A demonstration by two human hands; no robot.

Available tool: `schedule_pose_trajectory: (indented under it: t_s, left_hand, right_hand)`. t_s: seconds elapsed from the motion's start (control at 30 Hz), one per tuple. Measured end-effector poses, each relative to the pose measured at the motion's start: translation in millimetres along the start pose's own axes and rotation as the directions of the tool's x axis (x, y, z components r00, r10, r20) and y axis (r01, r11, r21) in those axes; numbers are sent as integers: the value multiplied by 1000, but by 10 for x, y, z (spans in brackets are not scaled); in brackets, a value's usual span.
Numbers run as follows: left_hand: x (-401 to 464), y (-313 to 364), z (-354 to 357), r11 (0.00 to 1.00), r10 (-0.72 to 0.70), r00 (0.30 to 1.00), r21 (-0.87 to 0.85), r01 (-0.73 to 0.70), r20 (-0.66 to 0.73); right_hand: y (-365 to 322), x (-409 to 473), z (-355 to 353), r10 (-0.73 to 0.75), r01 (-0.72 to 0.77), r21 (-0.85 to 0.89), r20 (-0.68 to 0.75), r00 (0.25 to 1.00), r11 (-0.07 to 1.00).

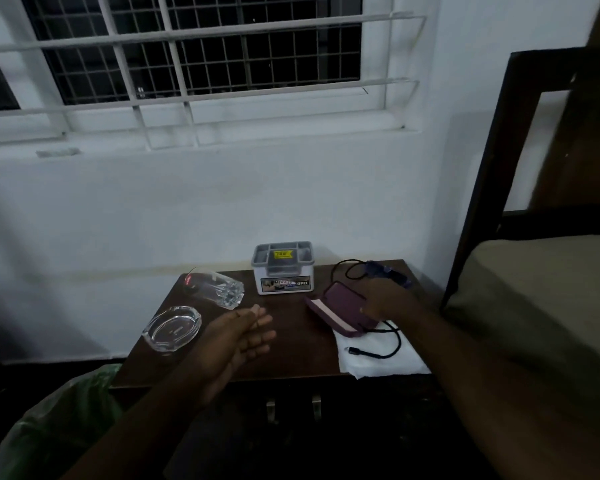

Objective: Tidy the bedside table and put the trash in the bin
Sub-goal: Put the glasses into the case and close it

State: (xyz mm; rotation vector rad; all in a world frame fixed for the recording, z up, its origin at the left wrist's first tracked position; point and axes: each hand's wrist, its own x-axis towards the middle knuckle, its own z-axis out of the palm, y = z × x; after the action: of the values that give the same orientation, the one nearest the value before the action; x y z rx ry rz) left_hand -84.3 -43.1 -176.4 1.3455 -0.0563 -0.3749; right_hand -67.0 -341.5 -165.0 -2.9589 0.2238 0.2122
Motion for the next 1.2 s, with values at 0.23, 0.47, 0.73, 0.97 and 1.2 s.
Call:
schedule_pose_trajectory:
  t_s: [0.23,0.47,0.73,0.97,1.2]
  left_hand:
    - [205,-117,231,1000,8,1000,29,-7,-5]
    - [515,-229,360,995,5,998,-101,1,55]
    - [797,-339,292,983,-55,992,-178,35,-110]
    - [847,-434,163,945,-57,995,-325,29,-77]
    - [785,-471,127,922,-24,1000,-386,16,-17]
  right_hand:
    - [-19,-86,-133,-216,306,217,-360,908,927]
    - [-207,9,-43,-358,559,378,-482,800,738]
    - [58,226,-27,-321,543,294,-556,767,787]
    - [796,535,172,316,-273,161,-416,852,948]
    - [852,570,190,331,-219,312,-374,866,925]
